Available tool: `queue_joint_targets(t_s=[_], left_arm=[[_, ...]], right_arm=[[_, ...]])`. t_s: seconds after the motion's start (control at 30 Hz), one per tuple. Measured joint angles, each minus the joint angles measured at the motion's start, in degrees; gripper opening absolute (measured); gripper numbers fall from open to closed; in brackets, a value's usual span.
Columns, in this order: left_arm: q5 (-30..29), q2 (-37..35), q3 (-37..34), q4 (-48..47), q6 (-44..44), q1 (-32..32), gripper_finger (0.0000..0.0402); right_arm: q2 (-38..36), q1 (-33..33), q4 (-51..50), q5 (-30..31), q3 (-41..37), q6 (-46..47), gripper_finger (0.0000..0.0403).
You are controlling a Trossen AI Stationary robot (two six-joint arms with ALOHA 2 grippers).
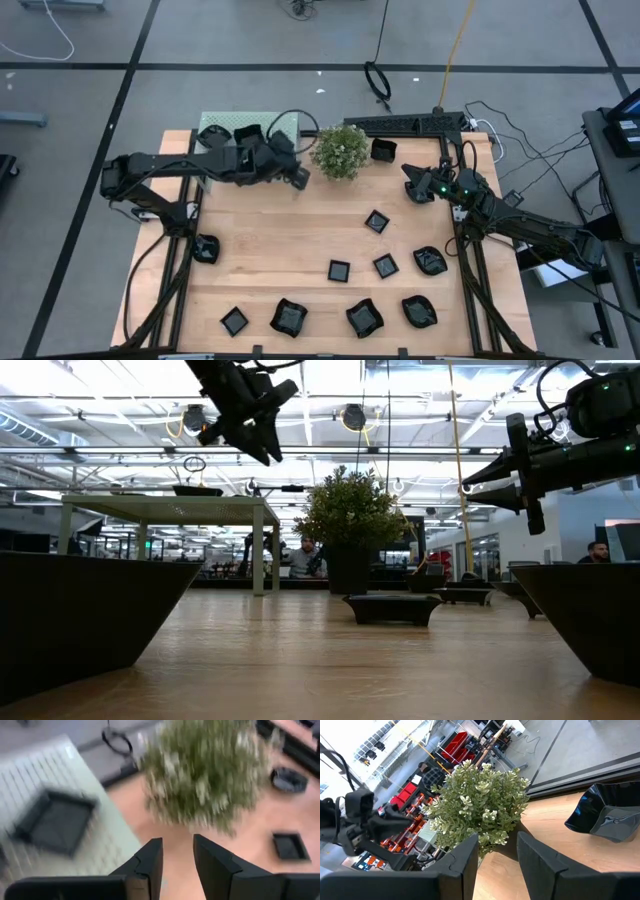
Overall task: Pick & Place Mini shaped plates
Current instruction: Stack the square plate on top of the square plate on the shelf
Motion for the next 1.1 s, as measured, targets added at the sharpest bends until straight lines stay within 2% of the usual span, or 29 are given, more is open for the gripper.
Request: queue_joint_targets(t_s=[0.27,0.47,0.77,0.97,1.1], left_arm=[[10.7,0.0,0.0,-14.5,-15.7,-7.9,0.0113],[17.3,0.1,0.0,-23.6,-26.2,-18.6,0.0113],[19.2,0.5,-0.2,-28.9,-44.6,-37.8,0.0113],[22.7,1.3,-0.3,-28.2,-56.0,-47.6,0.0113],[24.5,4.6,-0.3,-27.5,-59.9,-52.9,0.0113]], right_arm=[[0.0,0.0,0.0,0.0,0.0,0.0,0.0123],[0.0,0.0,0.0,0.0,0.0,0.0,0.0123],[0.0,0.0,0.0,0.0,0.0,0.0,0.0123],[0.0,0.0,0.0,0.0,0.0,0.0,0.0123],[0.0,0.0,0.0,0.0,0.0,0.0,0.0123]])
